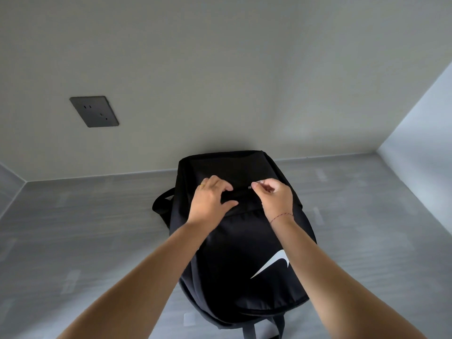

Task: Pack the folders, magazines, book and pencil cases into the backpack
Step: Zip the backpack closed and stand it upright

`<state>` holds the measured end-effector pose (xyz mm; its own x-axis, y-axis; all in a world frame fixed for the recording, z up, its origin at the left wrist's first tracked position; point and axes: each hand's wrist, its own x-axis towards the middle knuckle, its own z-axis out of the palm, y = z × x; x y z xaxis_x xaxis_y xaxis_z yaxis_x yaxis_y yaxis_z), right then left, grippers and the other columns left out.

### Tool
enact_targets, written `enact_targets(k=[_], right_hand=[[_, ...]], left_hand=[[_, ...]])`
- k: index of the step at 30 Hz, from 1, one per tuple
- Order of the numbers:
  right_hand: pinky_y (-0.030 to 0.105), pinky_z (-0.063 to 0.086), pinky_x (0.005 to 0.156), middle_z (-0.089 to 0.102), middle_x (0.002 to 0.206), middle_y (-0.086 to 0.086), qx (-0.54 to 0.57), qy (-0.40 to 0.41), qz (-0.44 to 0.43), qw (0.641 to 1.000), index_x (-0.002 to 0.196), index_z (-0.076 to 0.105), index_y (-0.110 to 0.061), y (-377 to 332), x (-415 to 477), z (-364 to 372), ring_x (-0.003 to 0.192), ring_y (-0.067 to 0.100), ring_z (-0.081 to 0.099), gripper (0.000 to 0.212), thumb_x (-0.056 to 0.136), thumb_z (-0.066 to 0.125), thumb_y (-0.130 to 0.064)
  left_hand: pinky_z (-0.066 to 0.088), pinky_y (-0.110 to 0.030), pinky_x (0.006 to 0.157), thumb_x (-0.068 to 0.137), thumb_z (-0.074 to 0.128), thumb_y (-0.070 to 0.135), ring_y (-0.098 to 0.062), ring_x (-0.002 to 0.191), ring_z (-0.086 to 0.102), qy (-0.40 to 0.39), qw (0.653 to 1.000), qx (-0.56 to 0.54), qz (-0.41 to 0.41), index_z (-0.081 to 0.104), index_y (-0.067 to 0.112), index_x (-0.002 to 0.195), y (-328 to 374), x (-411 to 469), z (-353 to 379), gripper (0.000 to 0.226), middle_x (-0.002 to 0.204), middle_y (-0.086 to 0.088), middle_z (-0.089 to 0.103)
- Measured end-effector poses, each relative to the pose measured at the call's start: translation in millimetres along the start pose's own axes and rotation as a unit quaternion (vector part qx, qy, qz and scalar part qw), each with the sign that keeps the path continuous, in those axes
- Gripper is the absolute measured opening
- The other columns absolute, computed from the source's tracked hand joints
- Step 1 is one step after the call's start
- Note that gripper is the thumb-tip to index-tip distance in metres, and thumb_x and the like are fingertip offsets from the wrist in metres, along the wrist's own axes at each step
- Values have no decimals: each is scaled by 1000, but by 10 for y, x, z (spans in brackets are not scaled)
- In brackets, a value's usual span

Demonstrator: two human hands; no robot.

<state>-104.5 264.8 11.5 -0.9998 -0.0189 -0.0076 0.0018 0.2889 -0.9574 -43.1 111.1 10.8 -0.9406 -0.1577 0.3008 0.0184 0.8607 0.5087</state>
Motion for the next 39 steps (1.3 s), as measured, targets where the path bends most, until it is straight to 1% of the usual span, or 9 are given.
enact_targets(k=[9,14,18,22,26,30,32,36,39], right_hand=[[24,44,64,65,71,-2,-49,24,3,998,79,70,-12,101,192,-220,70,15,59,12,81,68,-24],[24,37,66,61,74,4,-81,61,58,993,83,69,-4,264,469,-518,73,19,56,19,81,67,-23],[22,37,54,61,74,5,-91,44,83,991,85,69,-4,380,589,-635,71,20,54,19,81,68,-23],[24,38,65,64,79,5,-91,44,116,988,89,69,-6,436,624,-588,79,25,61,20,82,67,-24],[28,42,71,65,96,7,-119,60,125,983,99,64,-9,429,550,-508,90,27,61,24,81,67,-25],[29,41,71,50,98,-5,-104,113,21,988,105,56,-14,249,27,-324,87,17,52,33,77,73,-23],[23,44,71,56,92,-7,-89,56,-22,994,98,61,-17,179,-372,-110,82,11,55,24,78,72,-23],[20,50,77,70,84,-8,-109,-171,6,979,87,70,-21,234,-999,439,79,4,64,9,81,68,-27],[25,52,82,72,85,-8,-153,-210,24,965,90,71,-23,280,-1226,725,83,6,66,12,82,65,-30]], left_hand=[[44,-35,84,80,72,18,-24,89,60,-5,998,47,30,71,10,90,113,133,127,14,89,-4,67],[42,-31,85,81,71,19,-21,89,58,-10,999,31,18,71,10,91,77,89,88,13,89,-3,67],[43,-31,83,79,73,17,-21,86,58,-8,1000,20,7,71,9,89,101,69,117,13,87,-3,67],[44,-32,84,80,73,18,-19,87,58,-17,1000,13,-5,71,10,89,129,57,126,13,87,-1,67],[43,-21,80,82,71,24,-11,88,55,-21,997,-25,-67,72,17,92,47,-12,-26,13,88,5,66],[45,-20,80,83,69,23,-7,87,57,26,977,-101,-185,69,20,96,-223,-289,-295,13,89,9,63],[47,-23,80,83,70,23,-9,87,60,53,963,-106,-241,69,19,96,-374,-478,-362,14,92,6,64],[43,-27,78,75,75,35,-15,88,54,60,928,-71,-361,59,15,103,-597,-820,-303,37,102,1,52],[46,-30,66,53,78,57,-20,84,60,4,886,-117,-449,55,8,94,-695,-1013,-132,68,98,-7,59]])
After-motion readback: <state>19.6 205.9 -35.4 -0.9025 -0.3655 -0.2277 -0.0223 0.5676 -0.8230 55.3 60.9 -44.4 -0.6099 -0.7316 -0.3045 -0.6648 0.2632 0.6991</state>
